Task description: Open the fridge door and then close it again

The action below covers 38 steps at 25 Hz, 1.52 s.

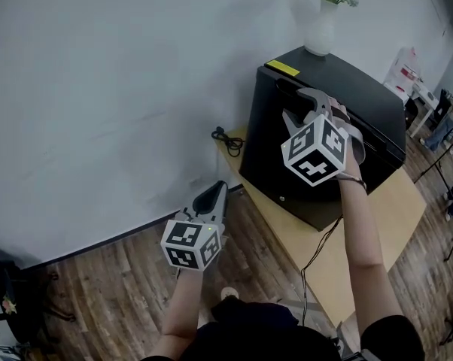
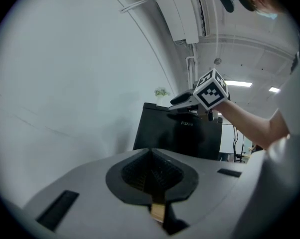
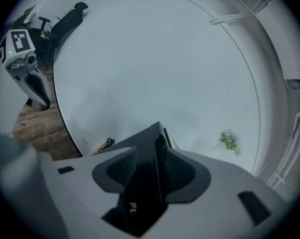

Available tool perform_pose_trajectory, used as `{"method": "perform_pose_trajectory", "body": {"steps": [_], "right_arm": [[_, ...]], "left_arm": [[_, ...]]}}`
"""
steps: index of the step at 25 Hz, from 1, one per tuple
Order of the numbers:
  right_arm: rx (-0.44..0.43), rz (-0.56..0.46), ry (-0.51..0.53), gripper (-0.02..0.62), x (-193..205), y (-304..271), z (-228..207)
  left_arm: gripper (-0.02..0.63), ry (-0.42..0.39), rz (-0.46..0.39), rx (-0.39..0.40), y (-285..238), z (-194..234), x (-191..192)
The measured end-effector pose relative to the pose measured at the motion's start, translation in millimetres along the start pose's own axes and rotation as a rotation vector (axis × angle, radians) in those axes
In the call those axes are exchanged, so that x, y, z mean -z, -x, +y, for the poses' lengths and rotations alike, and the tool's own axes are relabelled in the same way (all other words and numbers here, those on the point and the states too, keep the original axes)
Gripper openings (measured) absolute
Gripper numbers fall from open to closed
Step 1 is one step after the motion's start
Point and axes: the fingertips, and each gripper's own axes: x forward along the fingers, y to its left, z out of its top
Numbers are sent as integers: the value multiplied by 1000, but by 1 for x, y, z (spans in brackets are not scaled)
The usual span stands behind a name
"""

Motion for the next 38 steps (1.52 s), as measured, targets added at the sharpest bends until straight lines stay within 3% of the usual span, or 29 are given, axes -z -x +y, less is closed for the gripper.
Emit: {"method": "perform_pose_trajectory", "body": {"steps": [4, 10, 24, 38], "right_arm": [[-33, 65, 6, 170, 7, -19, 2], [-11, 185, -10, 158, 26, -39, 7], [-57, 216, 0, 140, 26, -39, 12], [-26, 182, 33, 140, 24, -38, 11]], "left_arm": [[12, 2, 12, 5, -13, 3, 3], [12, 14, 40, 10, -25, 7, 16], [12, 52, 60, -2, -27, 7, 32], [12, 76, 63, -5, -9, 6, 38]]}}
